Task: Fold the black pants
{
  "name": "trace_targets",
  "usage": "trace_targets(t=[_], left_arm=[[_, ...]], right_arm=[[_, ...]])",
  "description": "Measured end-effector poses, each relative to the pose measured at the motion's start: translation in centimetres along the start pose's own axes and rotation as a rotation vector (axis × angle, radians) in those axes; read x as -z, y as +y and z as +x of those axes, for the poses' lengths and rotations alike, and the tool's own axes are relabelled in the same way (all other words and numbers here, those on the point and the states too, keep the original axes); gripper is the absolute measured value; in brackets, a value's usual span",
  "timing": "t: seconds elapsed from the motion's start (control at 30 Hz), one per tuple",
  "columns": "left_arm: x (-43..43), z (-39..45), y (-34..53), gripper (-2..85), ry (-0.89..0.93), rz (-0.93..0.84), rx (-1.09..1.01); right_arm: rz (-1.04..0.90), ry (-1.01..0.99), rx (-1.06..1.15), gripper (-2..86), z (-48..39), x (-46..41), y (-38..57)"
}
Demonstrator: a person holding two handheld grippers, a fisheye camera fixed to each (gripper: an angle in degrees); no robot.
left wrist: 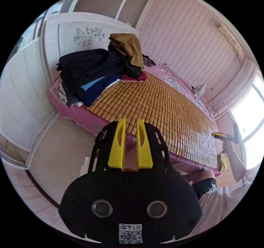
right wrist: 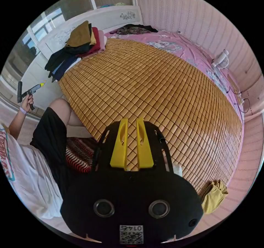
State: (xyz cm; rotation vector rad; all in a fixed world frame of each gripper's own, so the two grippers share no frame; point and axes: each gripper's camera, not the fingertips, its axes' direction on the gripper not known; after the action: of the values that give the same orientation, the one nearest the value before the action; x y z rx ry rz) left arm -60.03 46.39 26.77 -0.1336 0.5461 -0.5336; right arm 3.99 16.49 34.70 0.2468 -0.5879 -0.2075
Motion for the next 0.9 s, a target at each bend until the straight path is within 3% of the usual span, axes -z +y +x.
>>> trace_targets(t=[0.27, 0.47, 0.67, 0.77, 0.9], left_arm=[[6.9, -11.0, -0.6, 6.7, -0.076, 0.147, 0.122], [9.8, -15.8, -5.5, 8.1, -0.042, 0.296, 0.150], [11.0, -17.9, -11.4, 12.8, -0.094, 0.392, 0.156], [10.5, -18.7, -13.9, 12.8, -0.112, 0.355, 0.167], [10.6, -19.4, -15.9, 7.2, -0.178, 0.249, 0.165]], right_arm=[[0.000, -0.288, 0.445, 5.4, -19.9, -9.6, -18.9], [-0.005, -0.239, 0.688, 7.7, -33.9, -15.6, -28.1], [0.116, -0.161, 0.715, 14.3, -43.6, -20.4, -35.5], [0.158, -0.144, 0.663, 14.7, -46.7, -23.1, -38.5], [0.021, -0.076, 0.659, 11.4, -49.1, -28.4, -40.9]])
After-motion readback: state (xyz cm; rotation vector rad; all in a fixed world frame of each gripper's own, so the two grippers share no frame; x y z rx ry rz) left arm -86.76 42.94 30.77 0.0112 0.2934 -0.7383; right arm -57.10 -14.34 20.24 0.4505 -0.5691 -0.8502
